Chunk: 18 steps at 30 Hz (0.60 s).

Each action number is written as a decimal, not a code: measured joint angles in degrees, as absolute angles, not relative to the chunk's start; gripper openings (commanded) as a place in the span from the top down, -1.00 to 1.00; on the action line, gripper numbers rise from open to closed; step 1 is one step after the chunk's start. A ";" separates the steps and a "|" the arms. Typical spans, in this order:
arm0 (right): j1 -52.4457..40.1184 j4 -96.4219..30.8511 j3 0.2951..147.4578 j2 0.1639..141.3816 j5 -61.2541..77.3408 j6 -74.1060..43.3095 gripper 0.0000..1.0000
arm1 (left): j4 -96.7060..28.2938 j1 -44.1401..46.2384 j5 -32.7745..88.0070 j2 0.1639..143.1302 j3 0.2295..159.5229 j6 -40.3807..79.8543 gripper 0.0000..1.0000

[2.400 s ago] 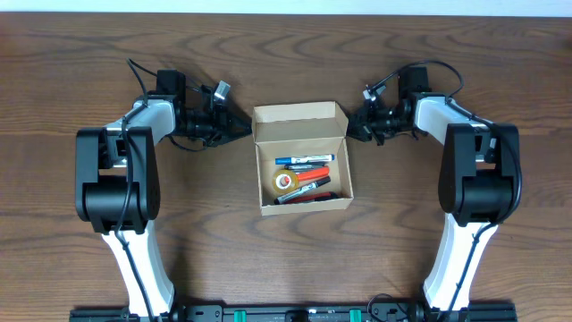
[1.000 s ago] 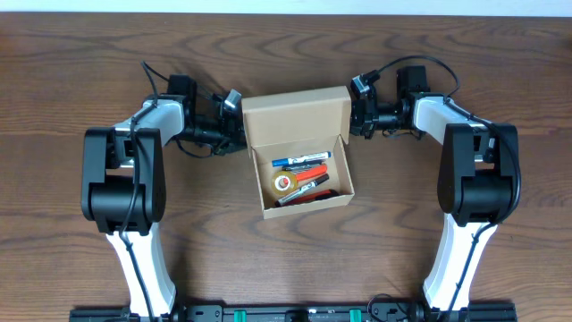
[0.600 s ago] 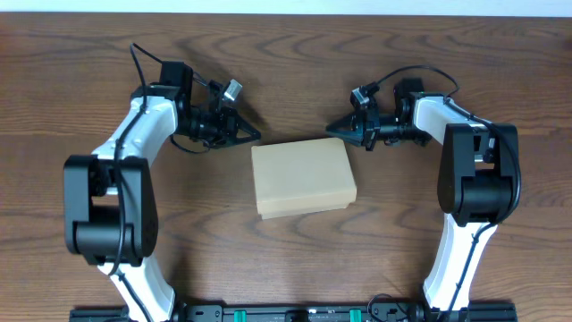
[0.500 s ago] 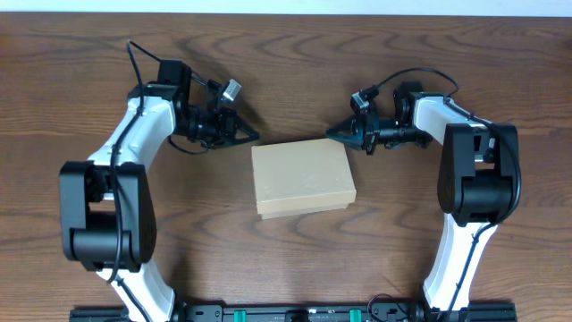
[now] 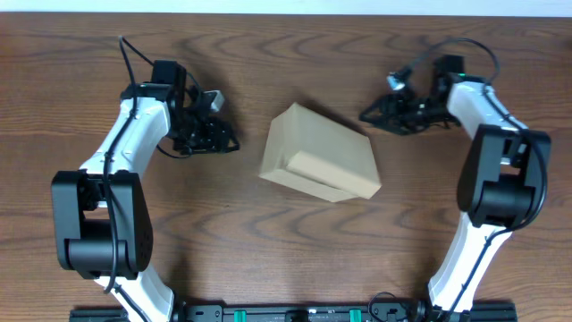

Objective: Pack container
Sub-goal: 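Withdraw both grippers away from the closed box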

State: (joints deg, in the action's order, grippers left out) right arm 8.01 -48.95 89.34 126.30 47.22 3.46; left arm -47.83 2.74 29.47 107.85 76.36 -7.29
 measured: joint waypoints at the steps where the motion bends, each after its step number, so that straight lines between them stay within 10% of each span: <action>1: 9.02 -49.84 90.26 126.87 44.58 3.70 -0.20 | -47.88 2.50 27.77 107.85 76.36 -7.31 -0.40; 18: 9.19 -53.69 96.16 127.22 27.90 5.26 -0.19 | -47.81 1.72 21.39 107.85 76.36 -6.20 -0.34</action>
State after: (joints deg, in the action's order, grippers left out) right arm 9.19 -53.69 96.16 127.22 27.90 5.26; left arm -47.81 1.72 21.39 107.85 76.36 -6.20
